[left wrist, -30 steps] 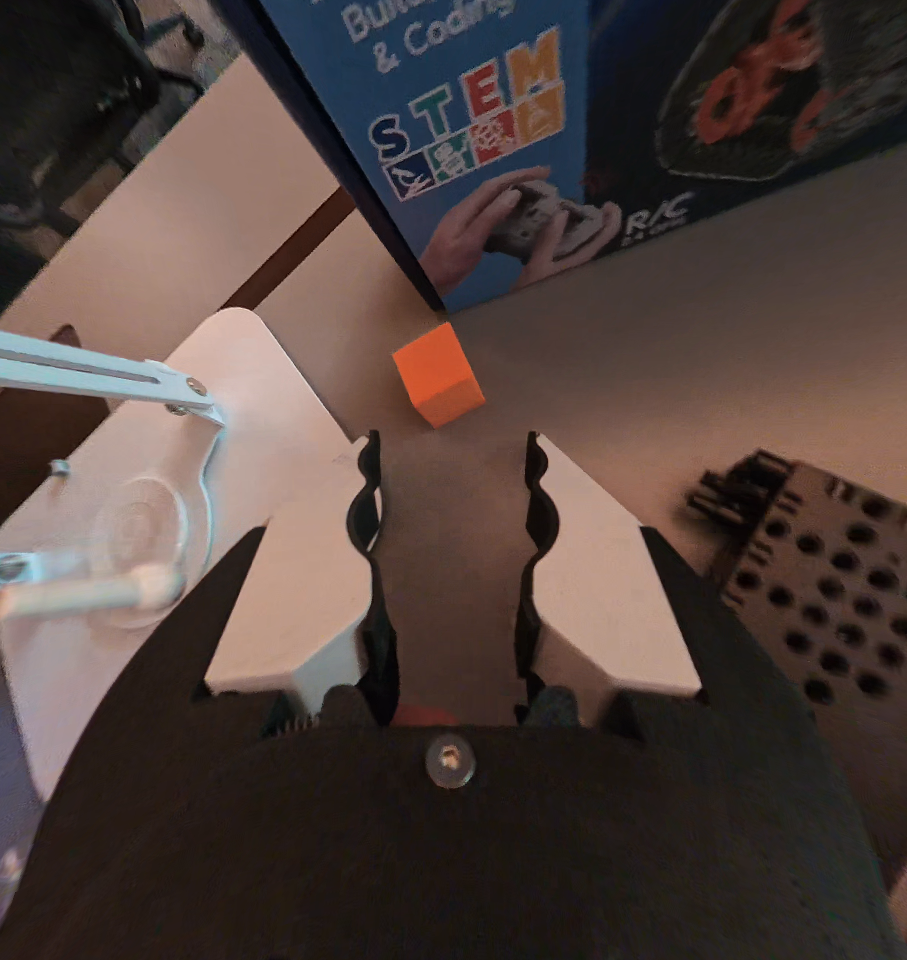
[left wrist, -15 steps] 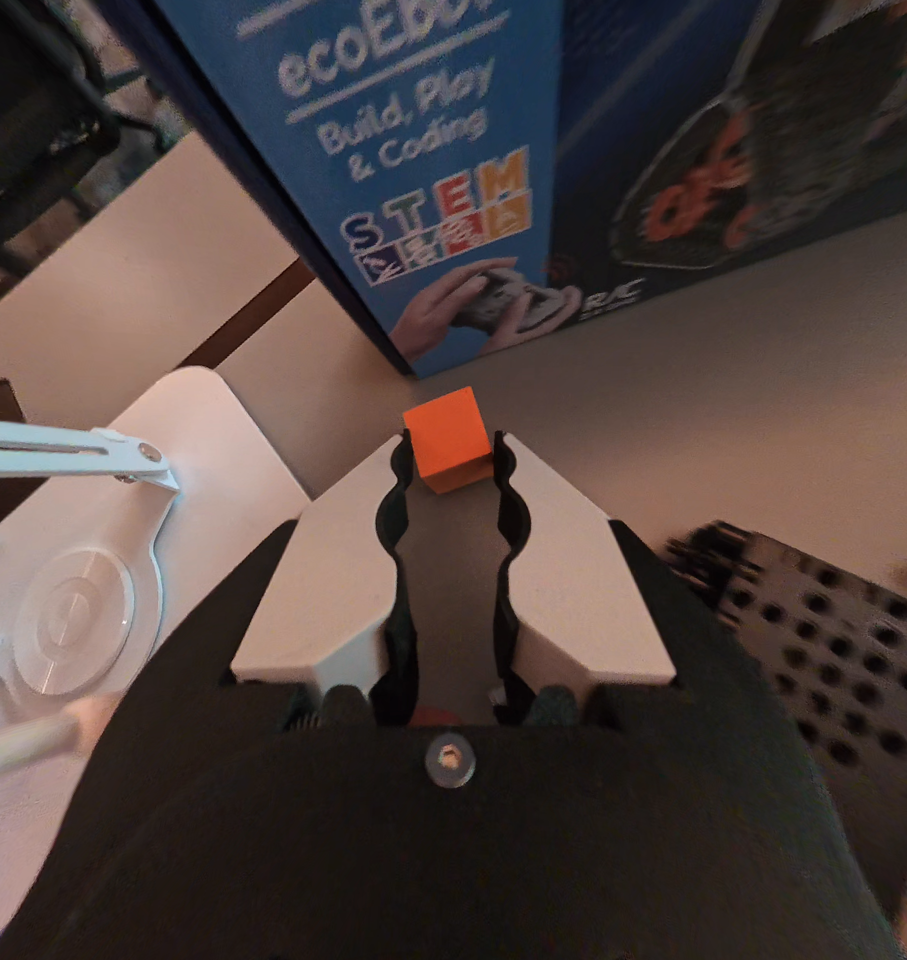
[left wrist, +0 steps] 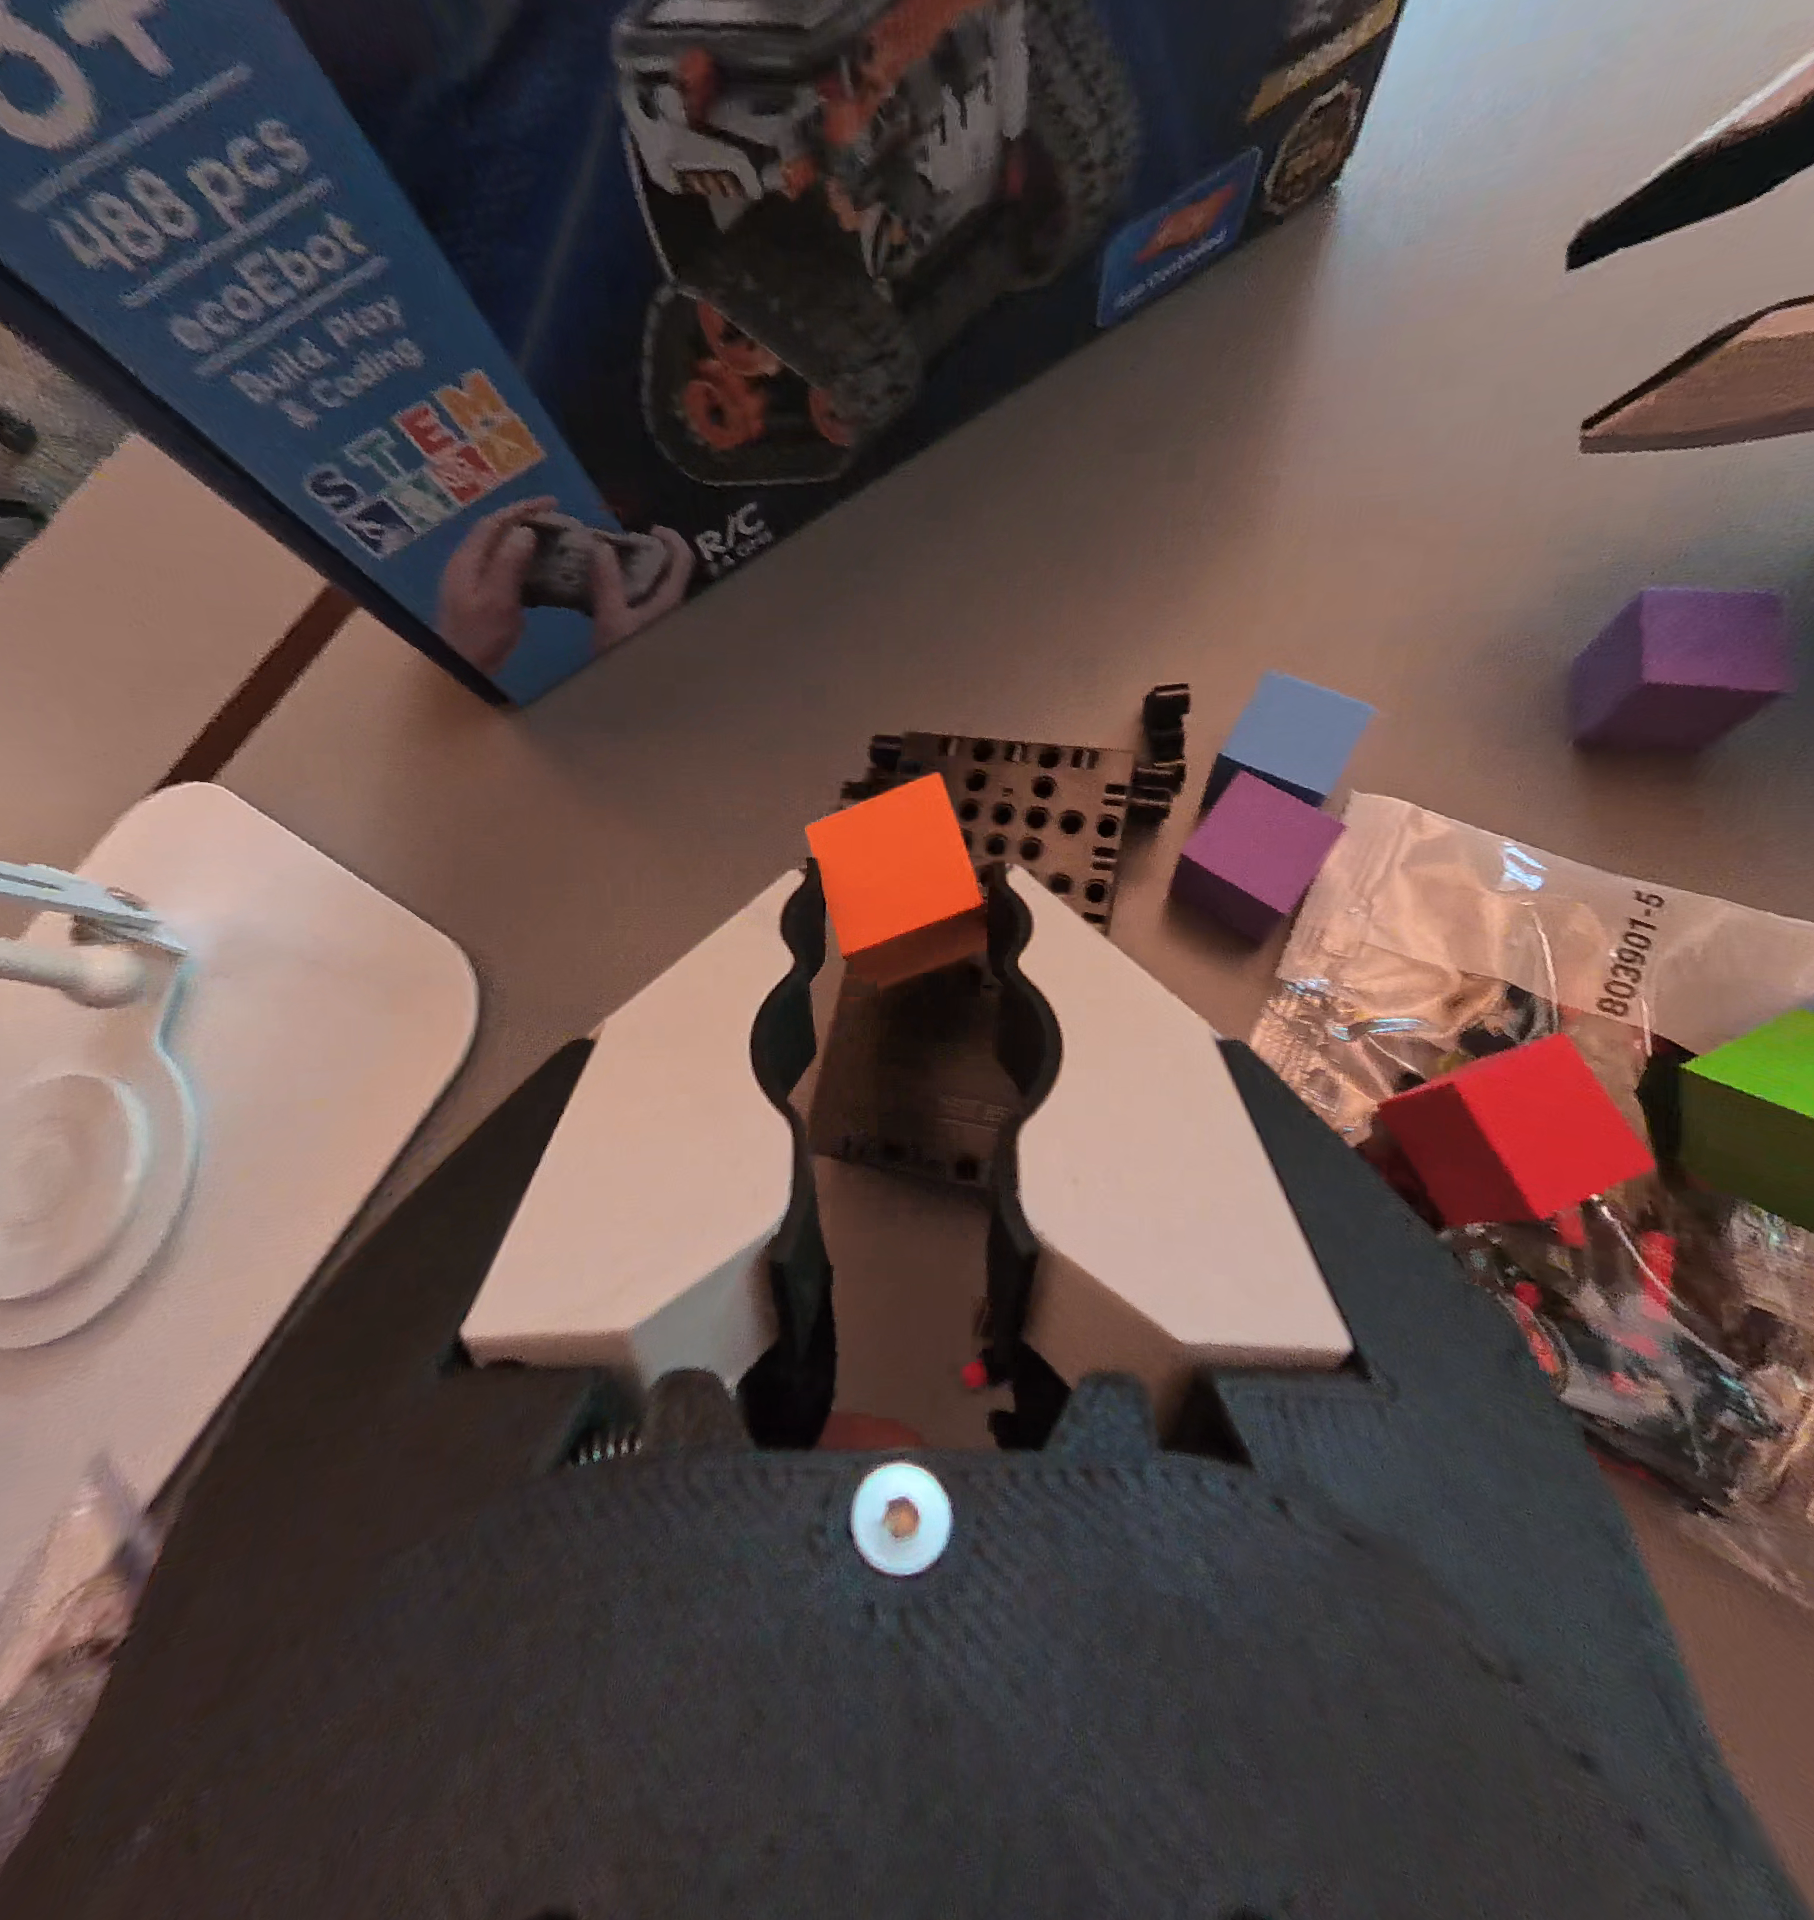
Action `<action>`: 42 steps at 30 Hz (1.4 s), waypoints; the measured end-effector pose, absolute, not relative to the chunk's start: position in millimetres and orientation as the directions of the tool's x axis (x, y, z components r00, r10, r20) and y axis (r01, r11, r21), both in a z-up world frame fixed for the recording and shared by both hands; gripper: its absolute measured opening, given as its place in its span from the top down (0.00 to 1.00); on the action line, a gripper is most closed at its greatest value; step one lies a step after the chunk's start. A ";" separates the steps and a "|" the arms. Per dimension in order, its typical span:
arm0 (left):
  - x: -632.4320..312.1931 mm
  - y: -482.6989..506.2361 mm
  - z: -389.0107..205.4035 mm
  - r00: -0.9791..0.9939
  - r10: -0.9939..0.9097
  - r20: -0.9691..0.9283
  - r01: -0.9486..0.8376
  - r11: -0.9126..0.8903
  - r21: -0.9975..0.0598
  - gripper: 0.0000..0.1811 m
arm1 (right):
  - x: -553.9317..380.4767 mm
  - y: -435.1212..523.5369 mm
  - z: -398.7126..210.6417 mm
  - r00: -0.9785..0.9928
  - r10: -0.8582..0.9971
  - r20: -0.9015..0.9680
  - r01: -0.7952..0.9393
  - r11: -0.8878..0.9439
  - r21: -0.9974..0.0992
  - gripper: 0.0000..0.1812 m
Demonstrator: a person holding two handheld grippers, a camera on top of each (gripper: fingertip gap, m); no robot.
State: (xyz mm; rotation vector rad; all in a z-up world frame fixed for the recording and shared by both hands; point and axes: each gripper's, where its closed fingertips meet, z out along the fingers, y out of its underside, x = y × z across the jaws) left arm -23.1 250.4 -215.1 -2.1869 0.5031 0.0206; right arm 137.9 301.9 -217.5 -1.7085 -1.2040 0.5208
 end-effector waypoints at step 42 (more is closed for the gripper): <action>-10.8 243.4 -185.7 0.854 -0.459 -0.245 -0.466 -0.467 -0.751 0.84 | 130.5 293.4 -218.7 0.377 0.907 0.186 0.492 -0.026 -0.870 0.81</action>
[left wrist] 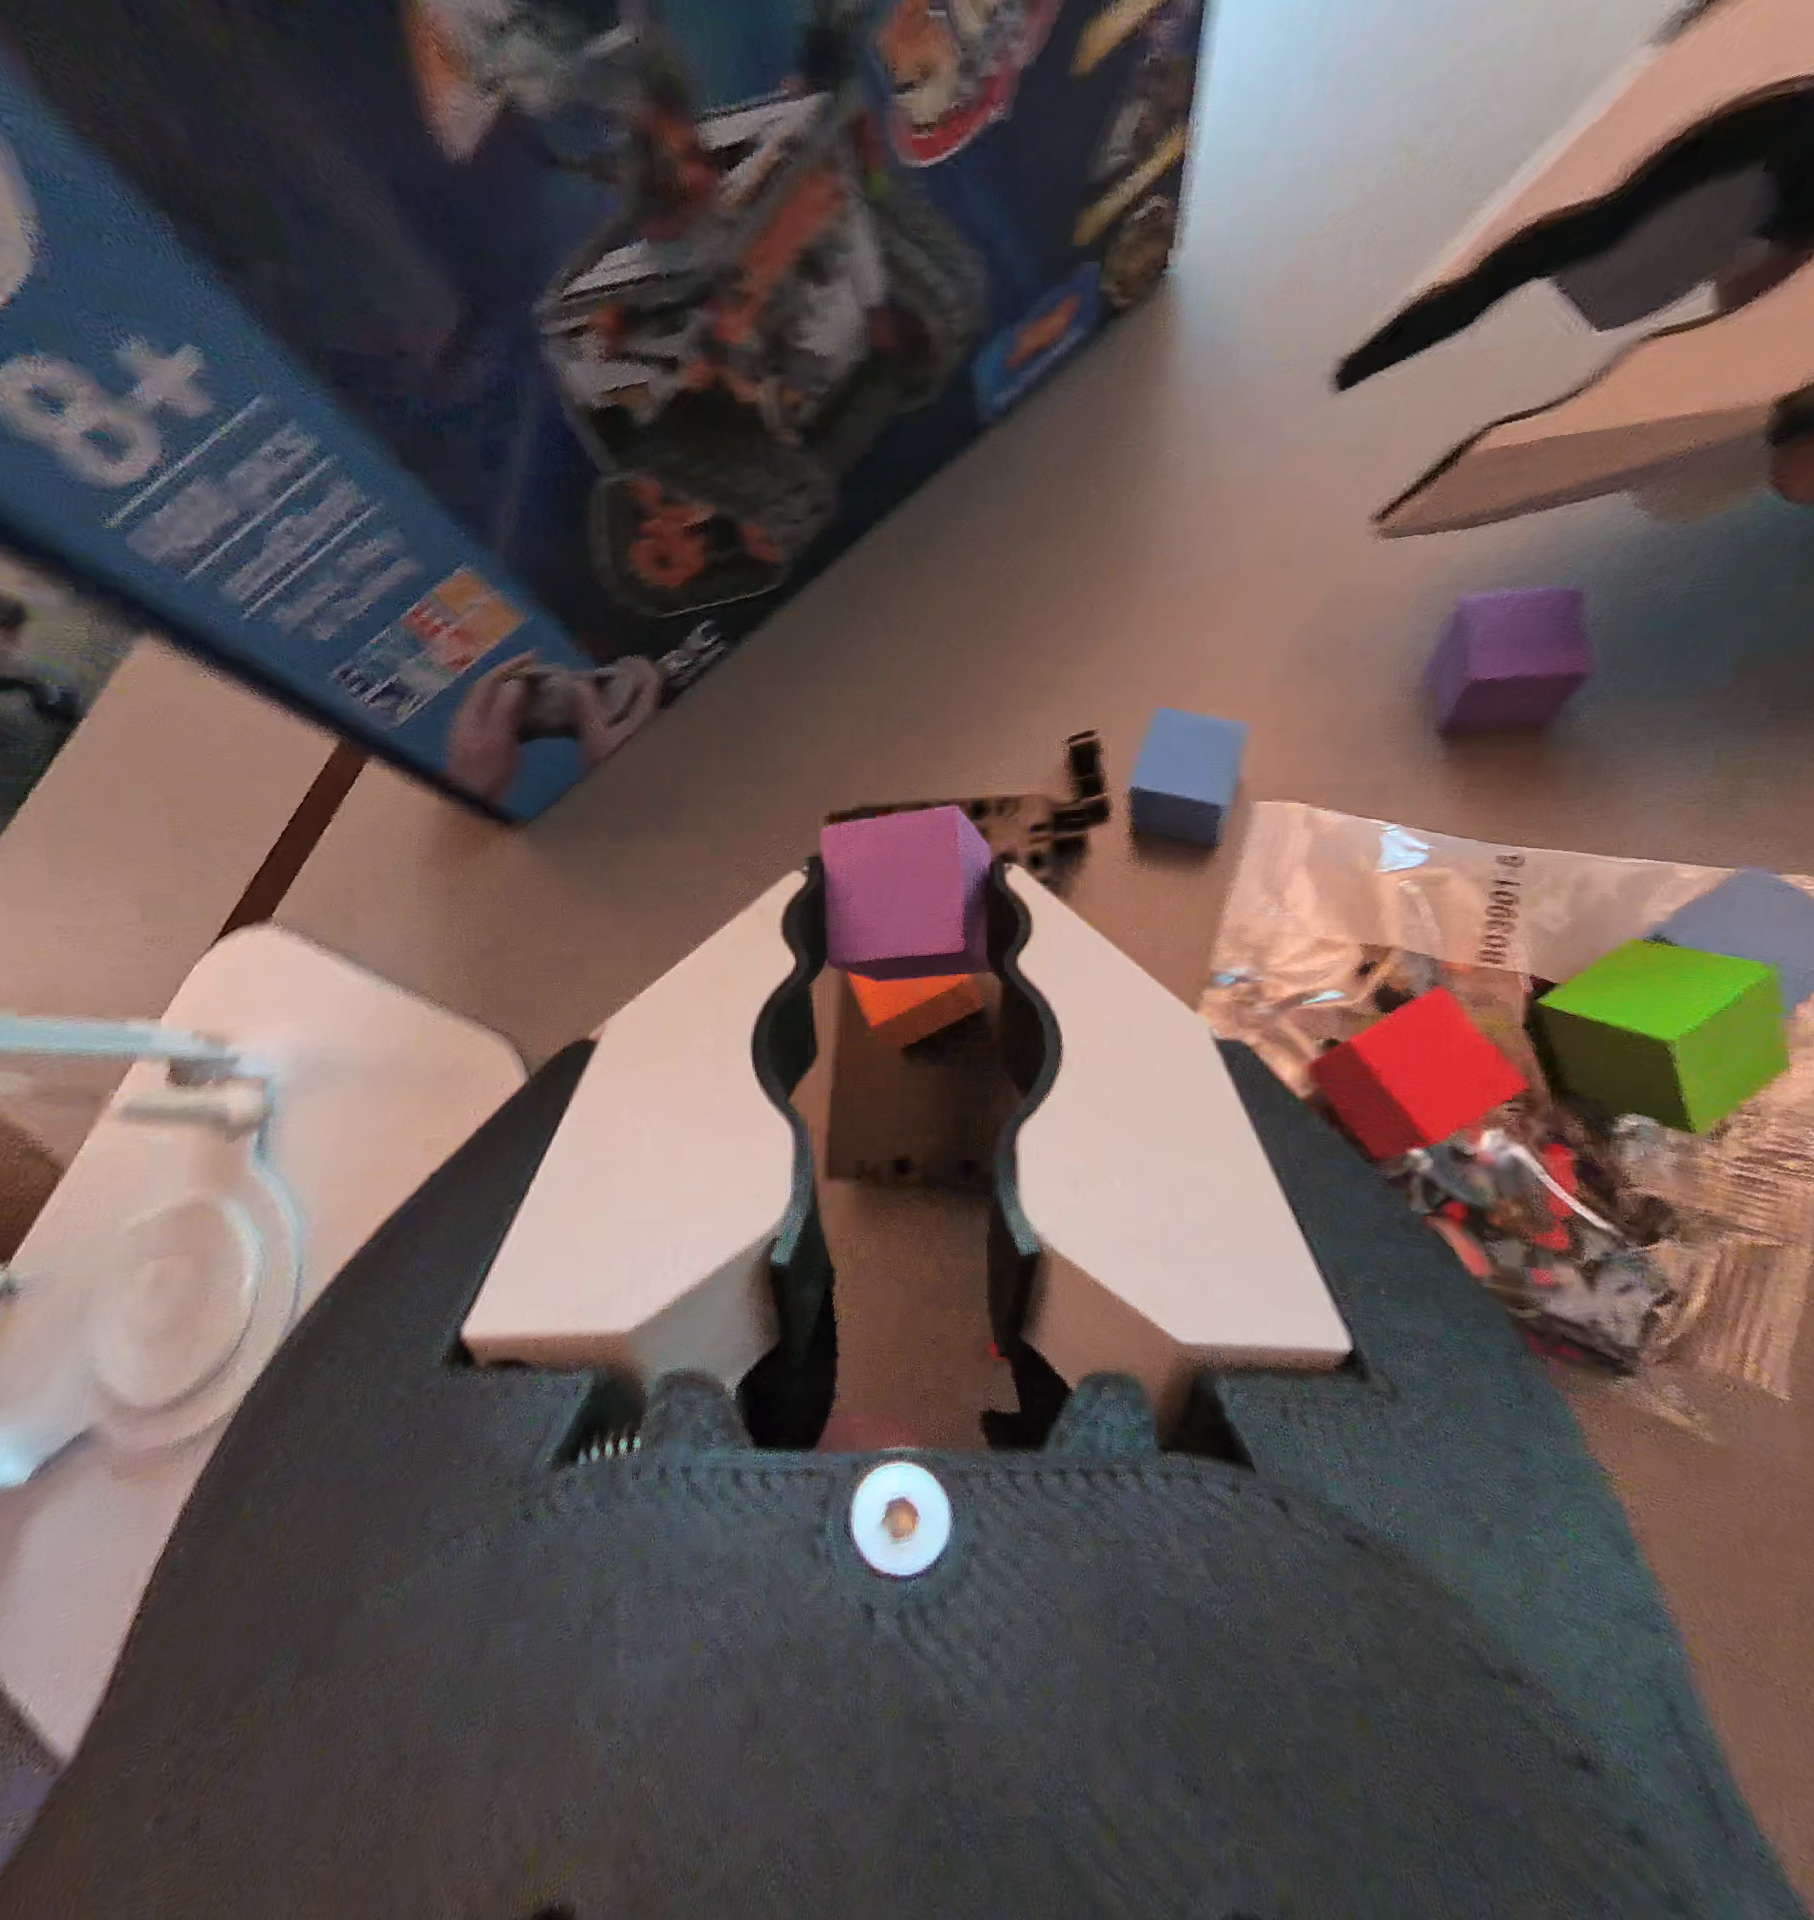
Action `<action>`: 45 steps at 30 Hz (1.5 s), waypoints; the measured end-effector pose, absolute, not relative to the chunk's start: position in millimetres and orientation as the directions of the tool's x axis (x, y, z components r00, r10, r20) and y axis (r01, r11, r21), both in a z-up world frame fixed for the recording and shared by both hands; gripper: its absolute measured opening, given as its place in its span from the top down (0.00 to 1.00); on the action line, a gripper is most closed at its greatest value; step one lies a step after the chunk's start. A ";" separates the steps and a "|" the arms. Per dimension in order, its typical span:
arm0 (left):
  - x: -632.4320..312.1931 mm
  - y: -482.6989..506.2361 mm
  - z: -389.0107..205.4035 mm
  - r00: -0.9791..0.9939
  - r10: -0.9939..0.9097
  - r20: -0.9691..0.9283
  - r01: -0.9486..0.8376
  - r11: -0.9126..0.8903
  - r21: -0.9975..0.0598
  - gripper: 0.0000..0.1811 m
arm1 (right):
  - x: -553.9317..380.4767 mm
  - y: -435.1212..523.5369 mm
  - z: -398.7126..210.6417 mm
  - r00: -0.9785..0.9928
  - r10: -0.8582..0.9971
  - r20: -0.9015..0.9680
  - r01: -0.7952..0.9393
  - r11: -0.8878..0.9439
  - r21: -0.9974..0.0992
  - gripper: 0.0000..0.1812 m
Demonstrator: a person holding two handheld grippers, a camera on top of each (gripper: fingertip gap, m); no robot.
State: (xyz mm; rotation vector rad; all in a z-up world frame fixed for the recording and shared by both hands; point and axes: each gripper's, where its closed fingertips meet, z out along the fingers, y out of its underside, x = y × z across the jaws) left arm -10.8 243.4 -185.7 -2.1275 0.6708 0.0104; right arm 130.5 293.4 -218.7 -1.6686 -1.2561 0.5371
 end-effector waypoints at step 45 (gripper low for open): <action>-35.3 235.4 -212.6 0.891 -0.446 -0.088 -0.338 -0.520 -0.784 0.80 | 4.9 236.8 -150.3 -0.155 0.973 0.172 0.534 0.229 -0.814 0.84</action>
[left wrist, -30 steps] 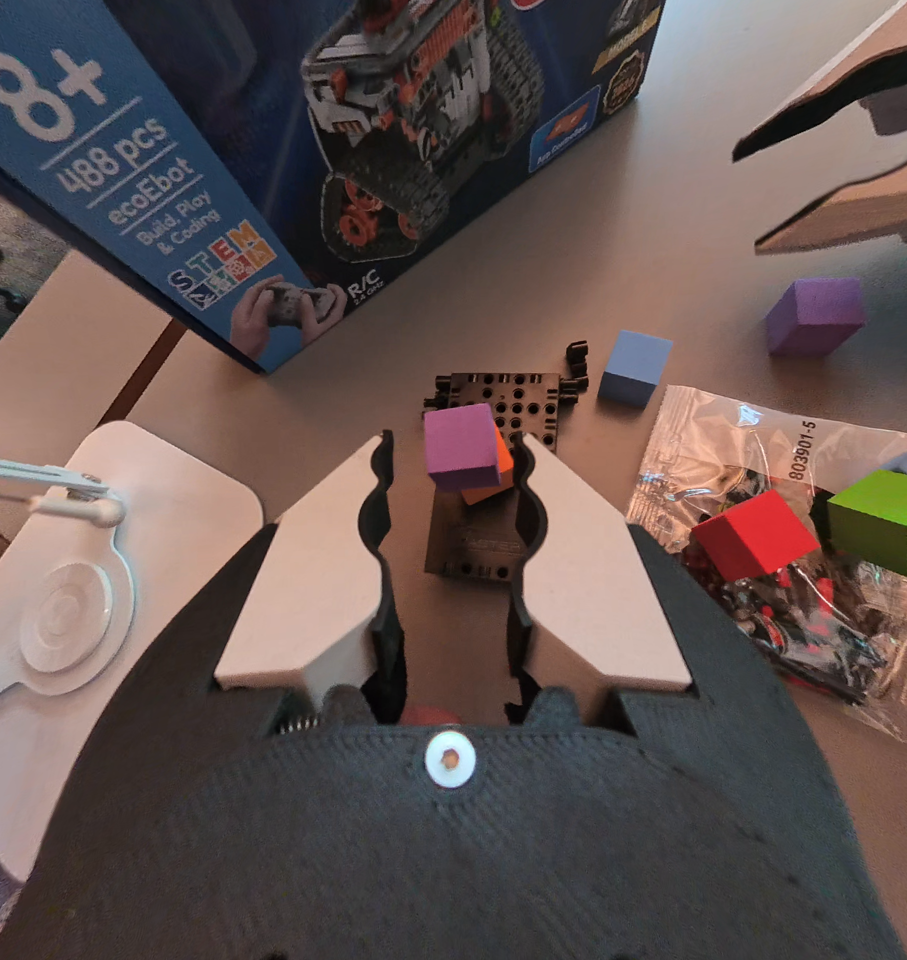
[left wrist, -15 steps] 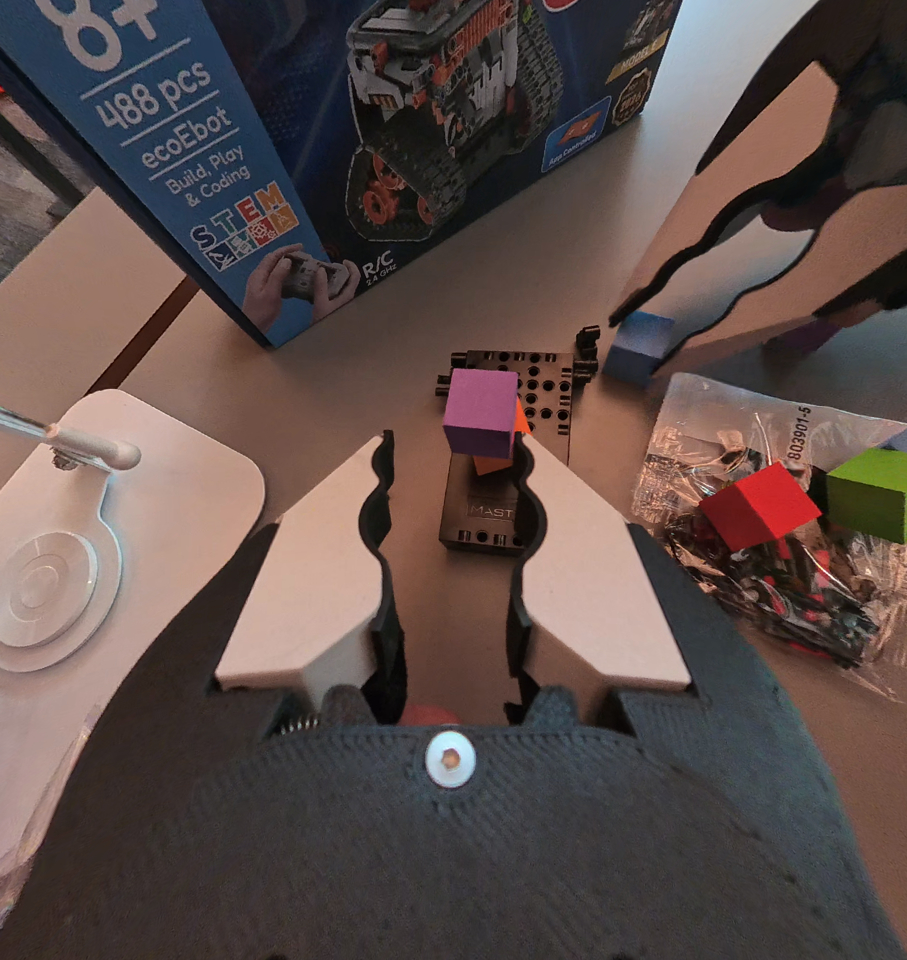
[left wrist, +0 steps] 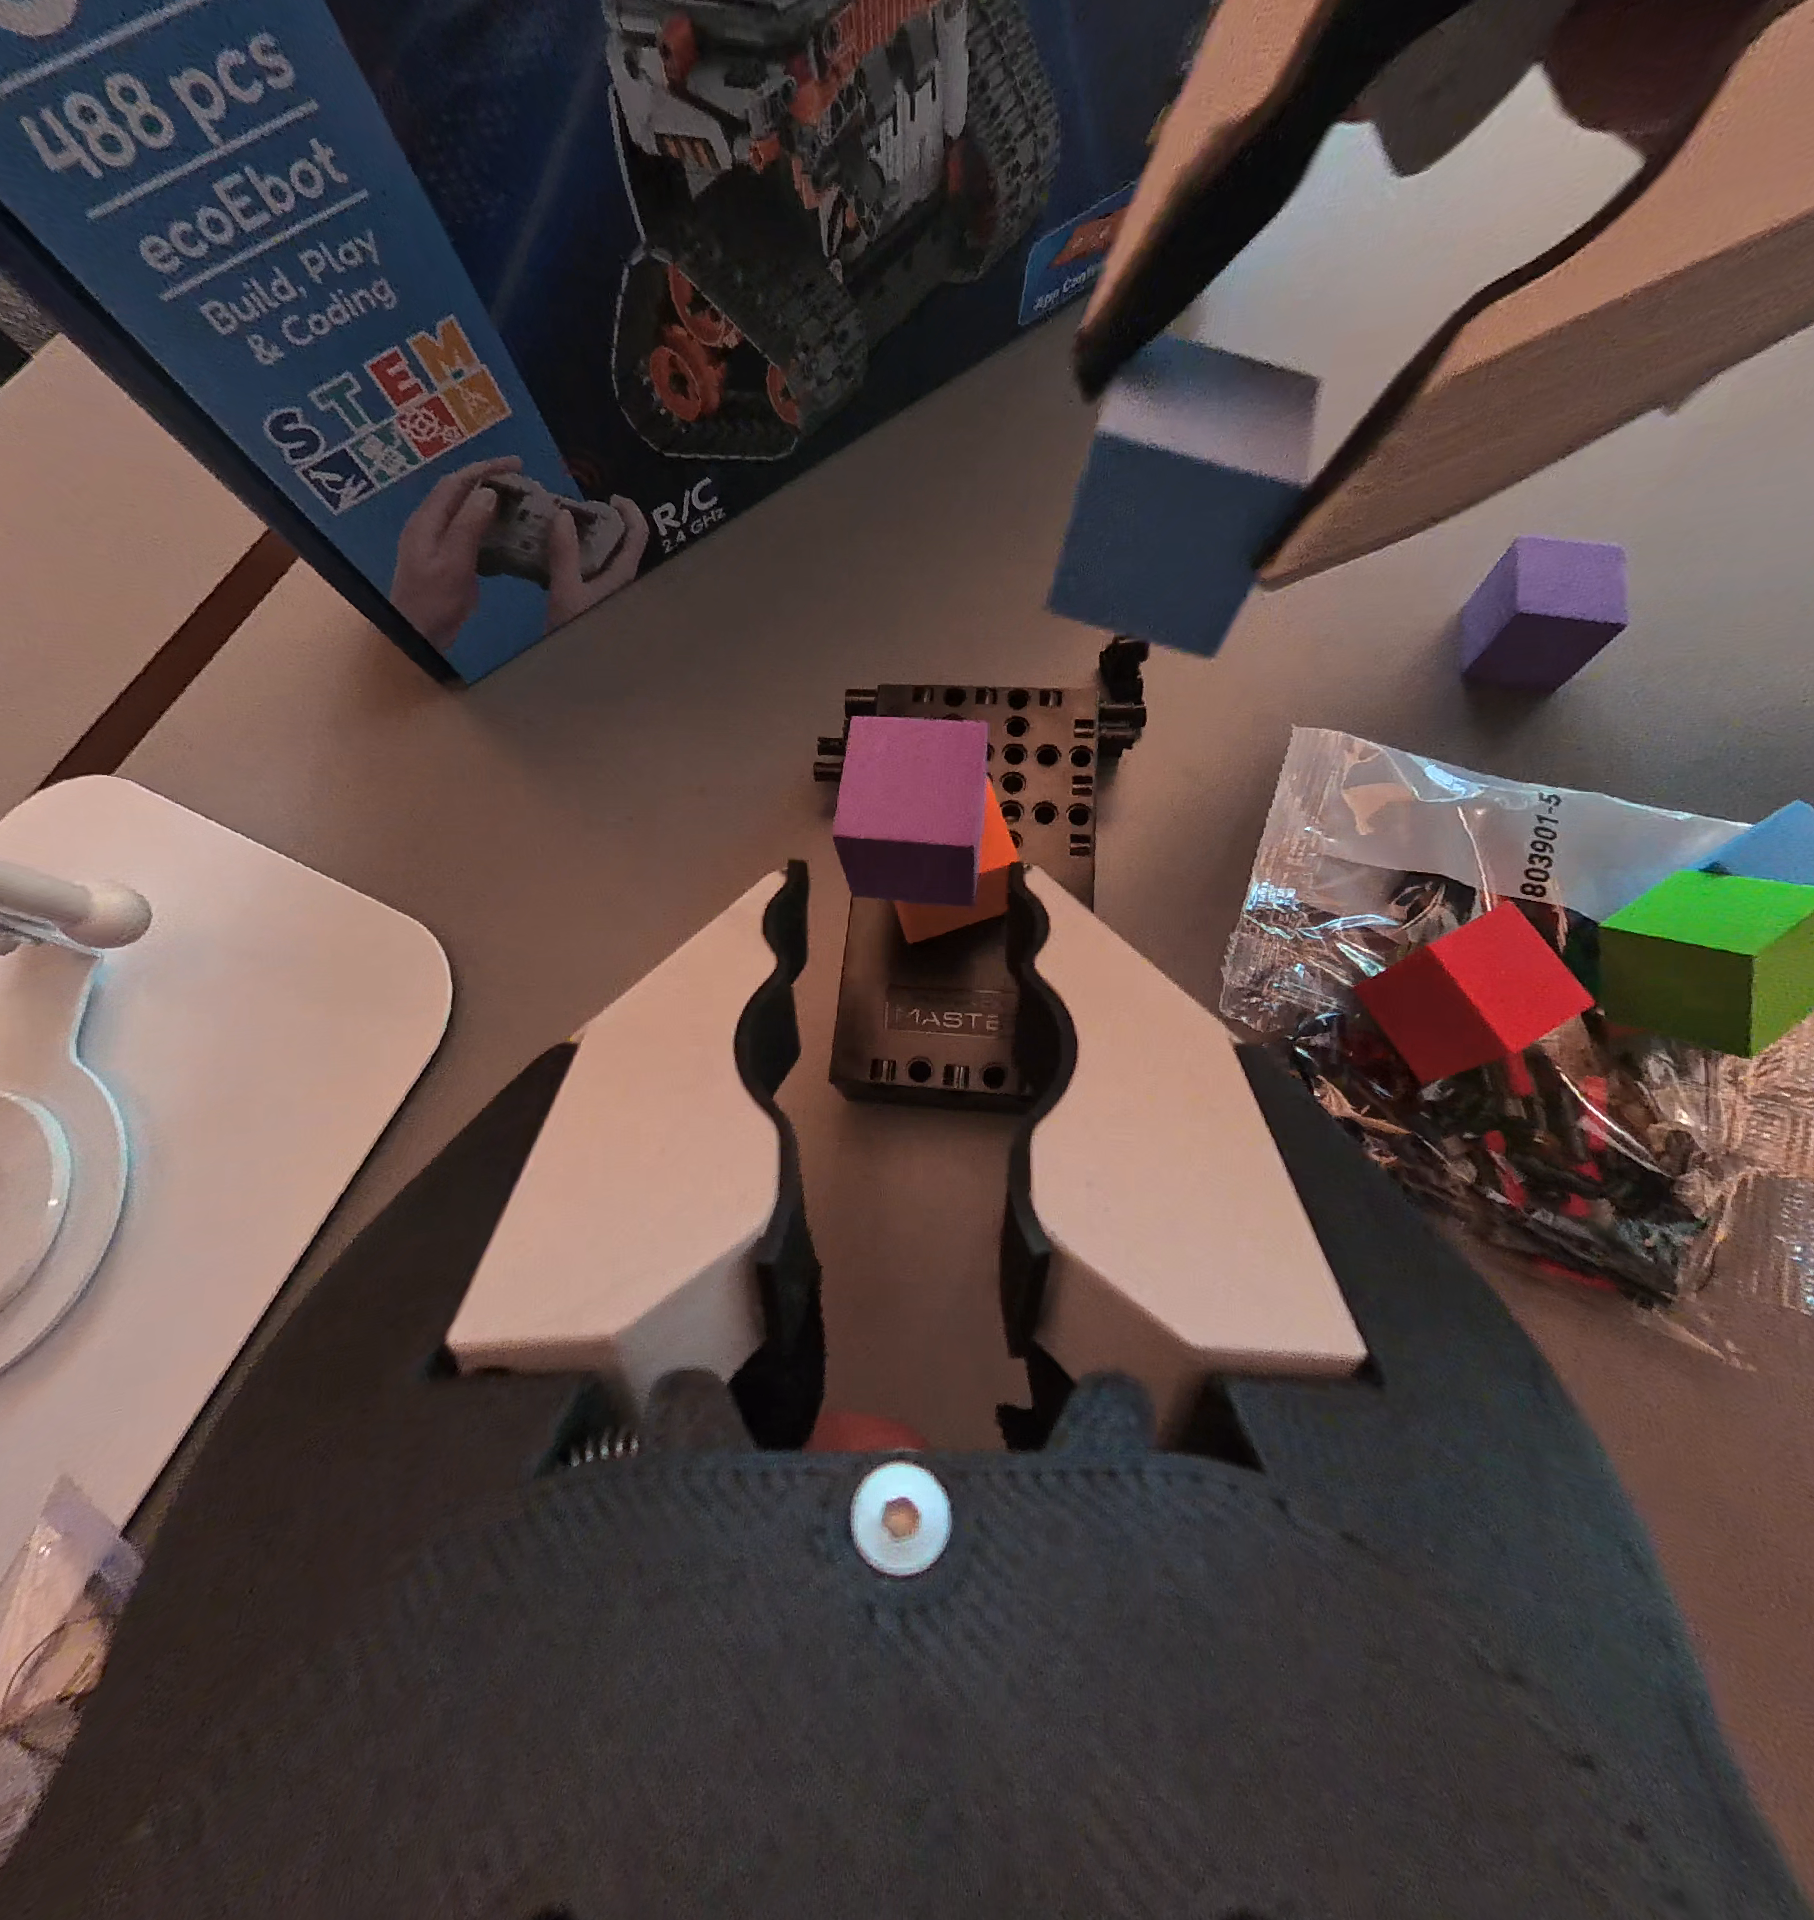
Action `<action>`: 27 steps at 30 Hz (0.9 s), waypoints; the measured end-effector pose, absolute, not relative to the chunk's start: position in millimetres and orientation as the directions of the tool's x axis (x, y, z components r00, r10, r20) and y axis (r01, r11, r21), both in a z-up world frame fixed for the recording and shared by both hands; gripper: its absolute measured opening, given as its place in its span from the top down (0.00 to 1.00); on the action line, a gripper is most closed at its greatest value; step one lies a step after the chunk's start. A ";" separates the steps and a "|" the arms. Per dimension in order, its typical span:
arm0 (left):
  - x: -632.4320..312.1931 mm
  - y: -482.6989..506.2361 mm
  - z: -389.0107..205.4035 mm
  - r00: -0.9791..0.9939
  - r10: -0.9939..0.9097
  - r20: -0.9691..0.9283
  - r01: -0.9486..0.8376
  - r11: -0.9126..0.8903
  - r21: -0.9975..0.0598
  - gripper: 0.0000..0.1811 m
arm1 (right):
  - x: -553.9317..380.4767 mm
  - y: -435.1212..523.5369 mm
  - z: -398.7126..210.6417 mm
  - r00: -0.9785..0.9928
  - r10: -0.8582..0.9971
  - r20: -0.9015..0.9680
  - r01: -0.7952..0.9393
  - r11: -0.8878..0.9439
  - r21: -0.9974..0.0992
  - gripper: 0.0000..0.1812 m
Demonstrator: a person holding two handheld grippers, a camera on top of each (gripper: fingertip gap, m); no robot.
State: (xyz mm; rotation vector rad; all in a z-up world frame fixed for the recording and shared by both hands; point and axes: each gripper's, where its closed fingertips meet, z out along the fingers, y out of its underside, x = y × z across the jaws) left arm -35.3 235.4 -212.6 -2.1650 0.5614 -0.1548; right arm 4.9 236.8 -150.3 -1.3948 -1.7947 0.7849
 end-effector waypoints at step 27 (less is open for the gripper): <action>-27.8 226.9 -206.9 0.862 -0.506 -0.034 -0.322 -0.494 -0.808 0.71 | 28.9 236.3 -146.2 -0.143 0.960 0.240 0.636 0.274 -0.721 0.73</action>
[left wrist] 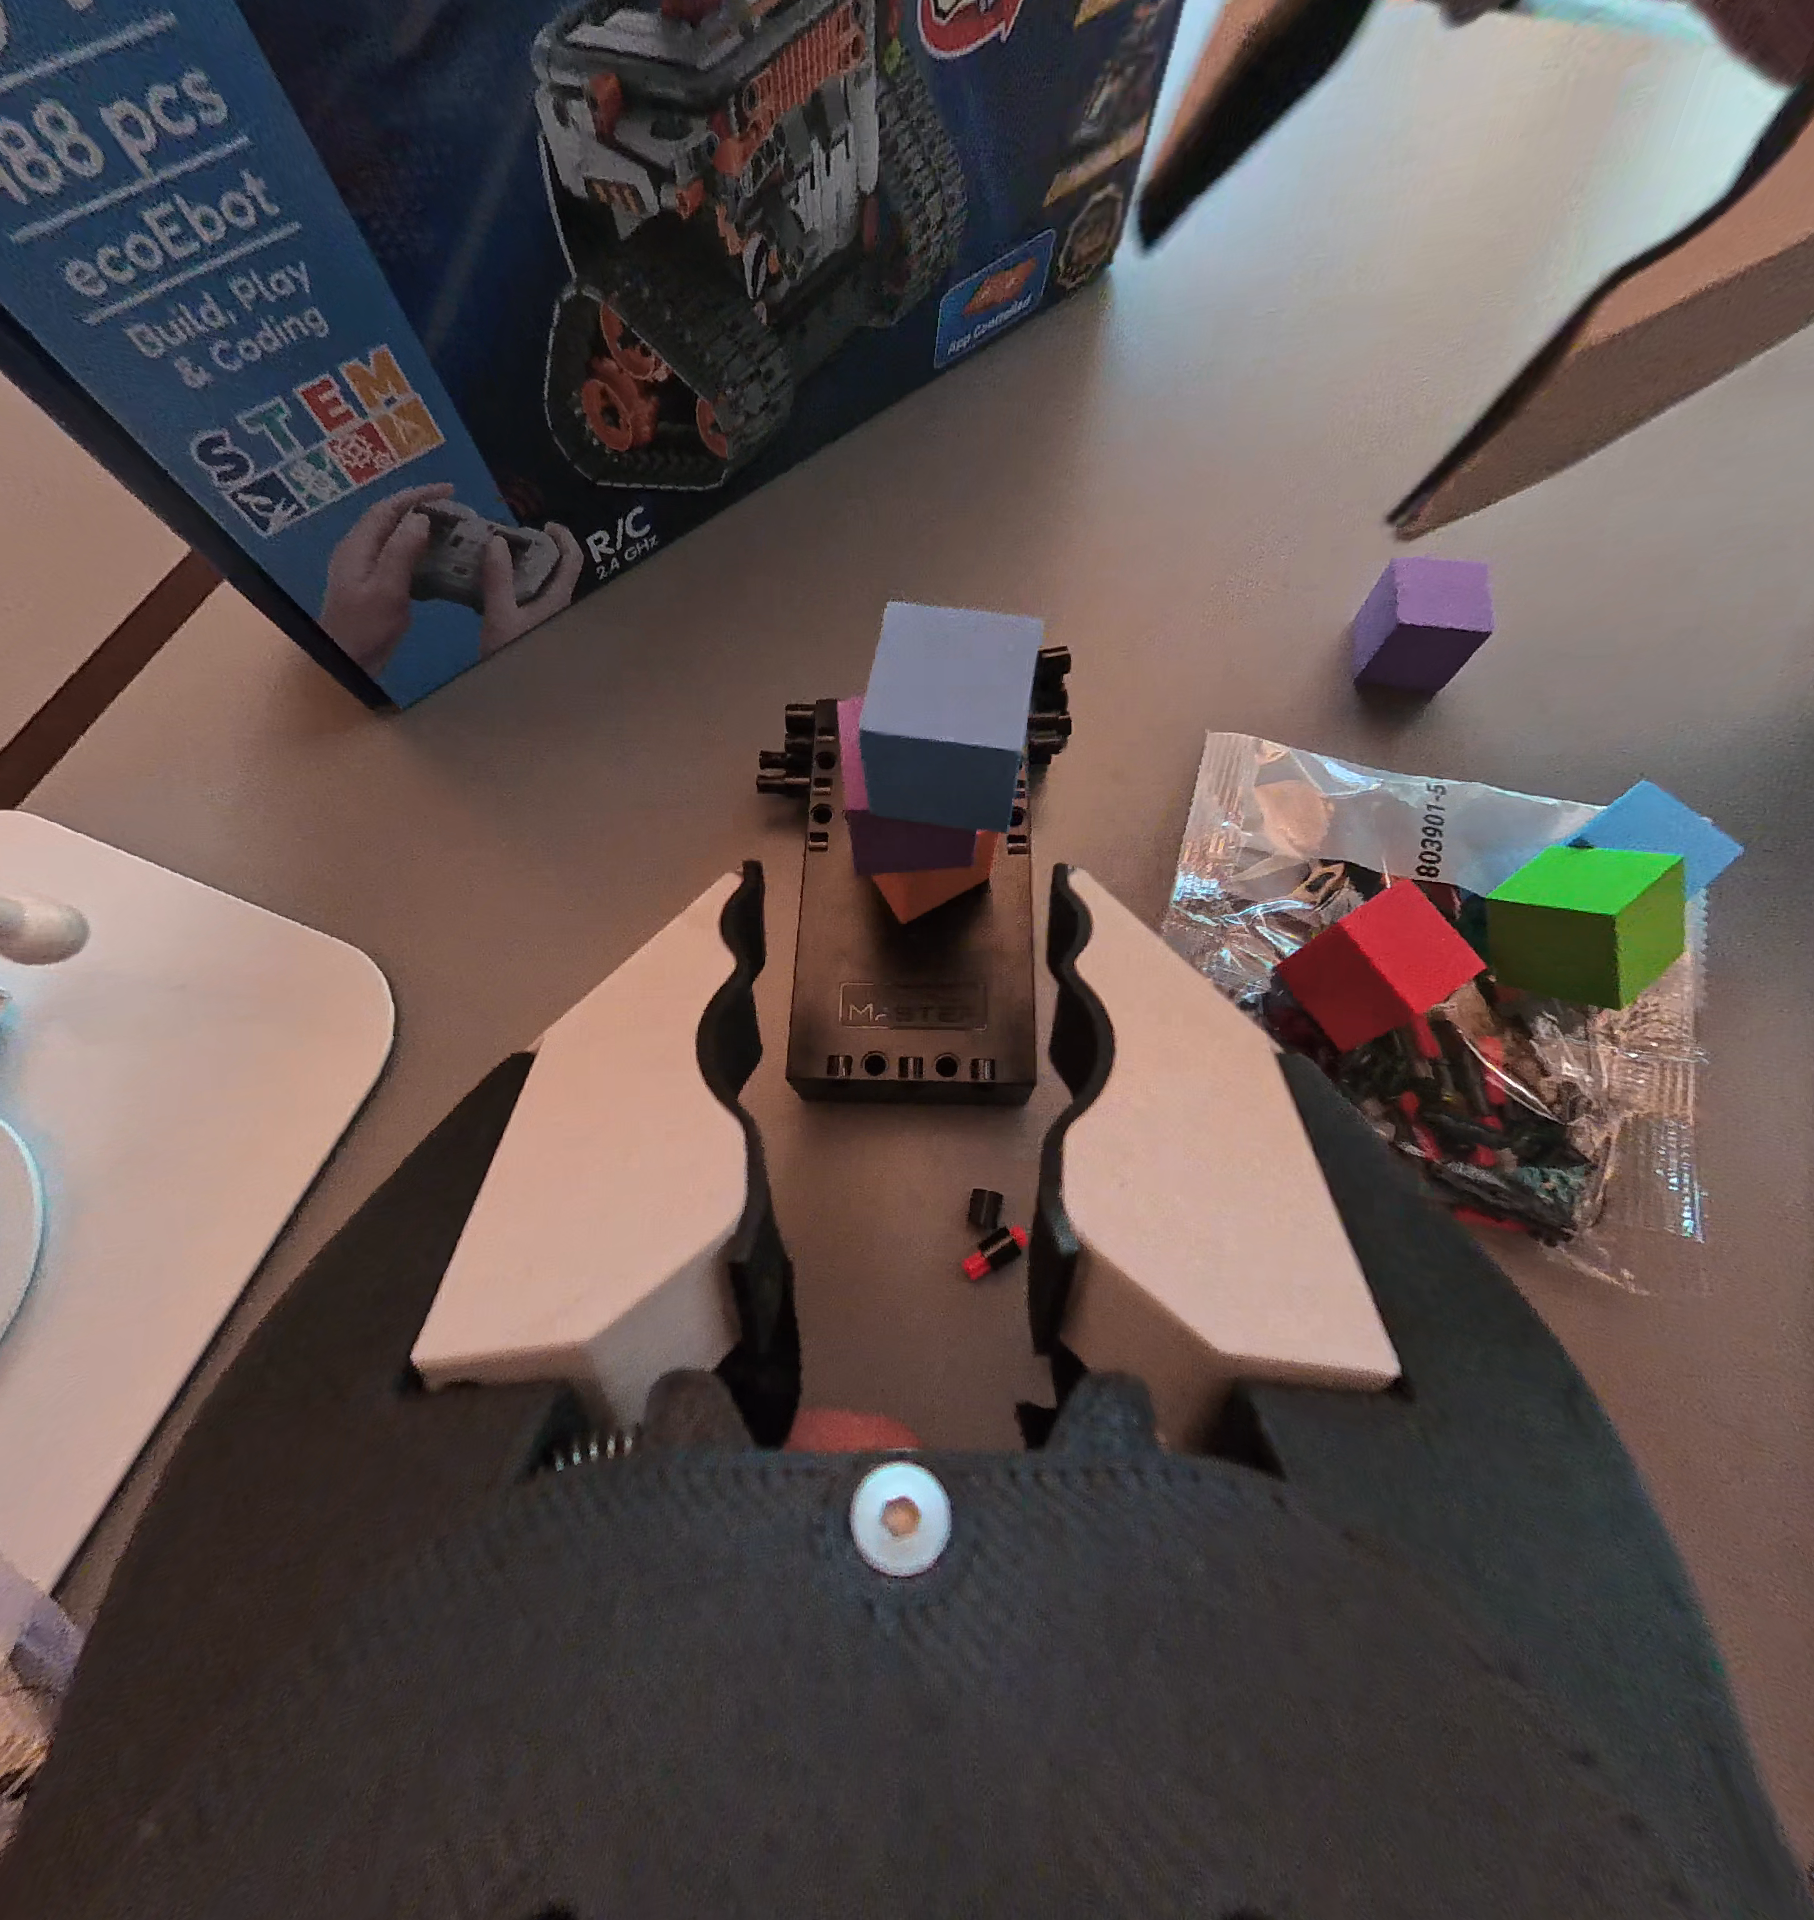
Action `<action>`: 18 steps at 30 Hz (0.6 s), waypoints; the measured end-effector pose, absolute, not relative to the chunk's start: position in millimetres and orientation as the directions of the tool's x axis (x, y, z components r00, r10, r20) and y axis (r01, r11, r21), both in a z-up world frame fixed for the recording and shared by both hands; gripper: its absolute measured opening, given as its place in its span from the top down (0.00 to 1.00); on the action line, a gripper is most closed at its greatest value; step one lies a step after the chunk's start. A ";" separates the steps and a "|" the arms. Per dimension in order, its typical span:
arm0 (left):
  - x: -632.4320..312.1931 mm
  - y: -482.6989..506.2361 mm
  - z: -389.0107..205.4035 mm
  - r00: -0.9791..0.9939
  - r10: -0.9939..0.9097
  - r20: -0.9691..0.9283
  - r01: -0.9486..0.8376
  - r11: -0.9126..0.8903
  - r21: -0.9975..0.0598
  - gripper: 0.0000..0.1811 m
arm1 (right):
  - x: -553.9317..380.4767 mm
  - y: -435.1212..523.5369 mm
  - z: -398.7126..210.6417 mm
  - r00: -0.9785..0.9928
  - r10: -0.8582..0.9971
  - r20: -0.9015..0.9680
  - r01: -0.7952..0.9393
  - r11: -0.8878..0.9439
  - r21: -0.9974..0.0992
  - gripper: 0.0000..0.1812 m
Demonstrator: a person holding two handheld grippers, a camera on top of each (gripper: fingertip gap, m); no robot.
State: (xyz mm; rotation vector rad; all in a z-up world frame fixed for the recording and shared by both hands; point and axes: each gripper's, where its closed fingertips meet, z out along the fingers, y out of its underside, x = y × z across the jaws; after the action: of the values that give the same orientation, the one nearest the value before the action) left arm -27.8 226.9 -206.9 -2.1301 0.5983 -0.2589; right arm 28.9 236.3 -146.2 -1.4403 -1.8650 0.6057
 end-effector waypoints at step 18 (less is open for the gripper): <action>-21.7 242.8 -193.6 0.877 -0.470 -0.099 -0.312 -0.401 -0.861 0.84 | 131.4 234.0 -250.7 -0.218 0.973 0.072 0.811 0.222 -0.541 0.84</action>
State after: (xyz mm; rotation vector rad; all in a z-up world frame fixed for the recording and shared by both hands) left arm -21.7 242.8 -193.6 -2.0198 0.5692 -0.1944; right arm 131.4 234.0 -250.7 -1.6493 -2.1050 0.5550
